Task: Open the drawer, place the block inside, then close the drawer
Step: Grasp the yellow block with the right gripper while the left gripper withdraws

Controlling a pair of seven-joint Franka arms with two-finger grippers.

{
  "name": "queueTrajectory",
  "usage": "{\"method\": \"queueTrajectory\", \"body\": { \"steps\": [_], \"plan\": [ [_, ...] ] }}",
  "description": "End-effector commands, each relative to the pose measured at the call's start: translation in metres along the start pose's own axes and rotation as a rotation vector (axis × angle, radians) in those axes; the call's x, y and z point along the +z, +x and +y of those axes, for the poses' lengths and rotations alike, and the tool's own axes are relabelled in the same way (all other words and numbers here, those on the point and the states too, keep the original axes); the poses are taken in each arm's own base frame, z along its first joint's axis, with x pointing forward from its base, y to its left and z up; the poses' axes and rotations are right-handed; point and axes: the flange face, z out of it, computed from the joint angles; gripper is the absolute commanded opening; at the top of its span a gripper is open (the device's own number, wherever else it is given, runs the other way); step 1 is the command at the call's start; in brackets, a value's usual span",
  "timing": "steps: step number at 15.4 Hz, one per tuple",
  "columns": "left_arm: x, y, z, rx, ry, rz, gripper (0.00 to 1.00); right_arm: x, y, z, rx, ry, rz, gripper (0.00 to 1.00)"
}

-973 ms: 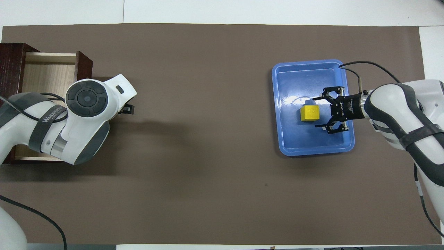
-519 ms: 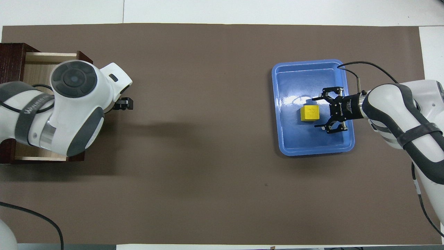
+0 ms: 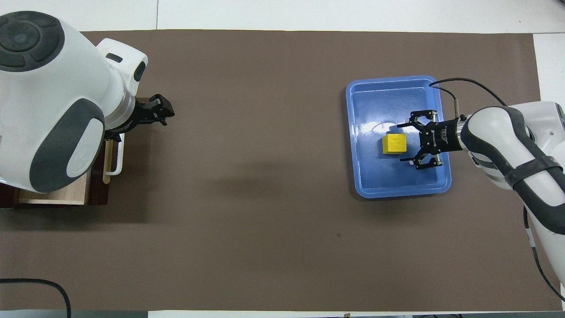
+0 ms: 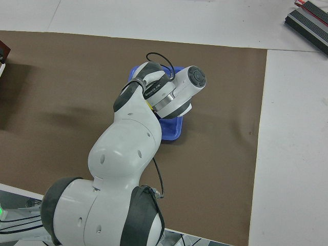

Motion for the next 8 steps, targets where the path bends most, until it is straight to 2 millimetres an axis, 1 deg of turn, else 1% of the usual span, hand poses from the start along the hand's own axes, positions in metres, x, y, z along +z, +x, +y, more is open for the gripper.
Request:
{"method": "queueTrajectory", "body": {
  "steps": [1, 2, 3, 5, 6, 7, 8],
  "plan": [
    [-0.007, -0.052, 0.010, -0.288, 0.007, -0.020, 1.00, 0.003, -0.002, -0.005, -0.014, 0.027, -0.011, 0.00],
    [-0.007, -0.064, 0.012, -0.378, 0.002, -0.018, 1.00, 0.006, -0.008, -0.006, -0.023, 0.021, -0.012, 0.00],
    [-0.002, -0.069, 0.012, -0.463, 0.005, -0.016, 1.00, 0.009, -0.012, -0.007, -0.028, 0.017, -0.012, 0.00],
    [0.014, -0.070, 0.005, -0.575, -0.034, -0.011, 1.00, 0.004, -0.017, -0.012, -0.033, 0.023, -0.015, 0.00],
    [0.026, -0.073, 0.002, -0.637, -0.037, -0.010, 1.00, -0.001, -0.021, -0.018, -0.034, 0.029, -0.021, 0.00],
    [0.036, -0.074, 0.004, -0.701, -0.020, -0.011, 1.00, -0.007, -0.028, -0.023, -0.020, 0.024, -0.034, 0.00],
    [0.046, -0.072, 0.008, -0.767, -0.009, -0.014, 1.00, -0.018, -0.042, -0.032, -0.014, 0.007, -0.055, 0.00]
  ]
}}
